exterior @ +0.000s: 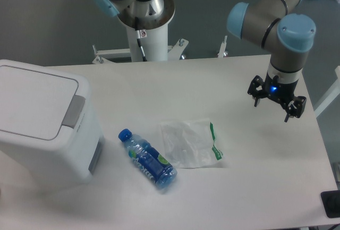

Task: Open the trash can

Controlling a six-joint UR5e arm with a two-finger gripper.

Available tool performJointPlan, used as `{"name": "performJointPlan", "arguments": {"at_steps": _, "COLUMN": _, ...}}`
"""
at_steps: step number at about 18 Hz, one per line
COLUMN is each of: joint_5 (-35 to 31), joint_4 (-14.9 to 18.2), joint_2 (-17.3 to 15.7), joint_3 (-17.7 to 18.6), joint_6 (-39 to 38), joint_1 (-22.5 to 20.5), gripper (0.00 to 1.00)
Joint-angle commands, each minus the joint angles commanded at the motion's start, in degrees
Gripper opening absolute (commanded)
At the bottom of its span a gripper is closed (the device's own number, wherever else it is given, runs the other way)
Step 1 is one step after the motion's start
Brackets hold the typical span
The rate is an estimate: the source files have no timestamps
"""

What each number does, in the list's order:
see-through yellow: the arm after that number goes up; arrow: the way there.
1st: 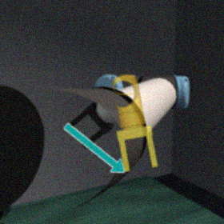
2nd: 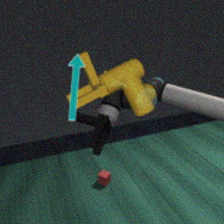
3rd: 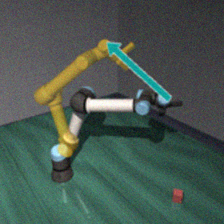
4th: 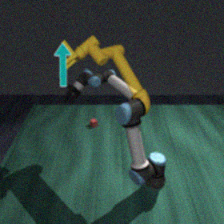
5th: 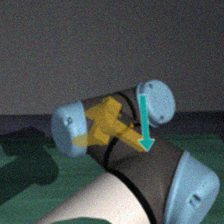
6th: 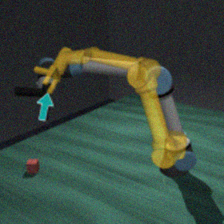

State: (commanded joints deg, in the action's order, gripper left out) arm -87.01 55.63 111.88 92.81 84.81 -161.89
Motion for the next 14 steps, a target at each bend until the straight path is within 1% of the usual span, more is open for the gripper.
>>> {"name": "performJointPlan", "arguments": {"at_steps": 4, "joint_5": 0.09, "joint_4": 0.09, "joint_2": 0.00, "joint_3": 0.00, "joint_6": 0.00, "joint_1": 0.00, "gripper": 1.00}}
{"name": "performJointPlan", "arguments": {"at_steps": 6, "joint_5": 0.00, "joint_4": 0.52, "joint_2": 0.00, "joint_3": -0.70, "joint_6": 0.00, "joint_1": 0.00, "gripper": 1.00}}
{"name": "performJointPlan", "arguments": {"at_steps": 8, "joint_5": -0.35, "joint_4": 0.53, "joint_2": -0.09, "joint_3": -0.27, "joint_6": -0.17, "joint_1": 0.00, "gripper": 1.00}}
{"name": "performJointPlan", "arguments": {"at_steps": 10, "joint_5": -1.49, "joint_4": 0.53, "joint_2": -0.09, "joint_3": -0.26, "joint_6": -2.89, "joint_1": 0.09, "gripper": 1.00}}
{"name": "performJointPlan", "arguments": {"at_steps": 13, "joint_5": -1.58, "joint_4": 0.62, "joint_2": 0.00, "joint_3": -0.70, "joint_6": -3.34, "joint_1": 0.88, "gripper": 1.00}}
{"name": "performJointPlan", "arguments": {"at_steps": 14, "joint_5": -1.50, "joint_4": 0.53, "joint_2": -0.09, "joint_3": -0.18, "joint_6": -3.51, "joint_1": 0.88, "gripper": 1.00}}
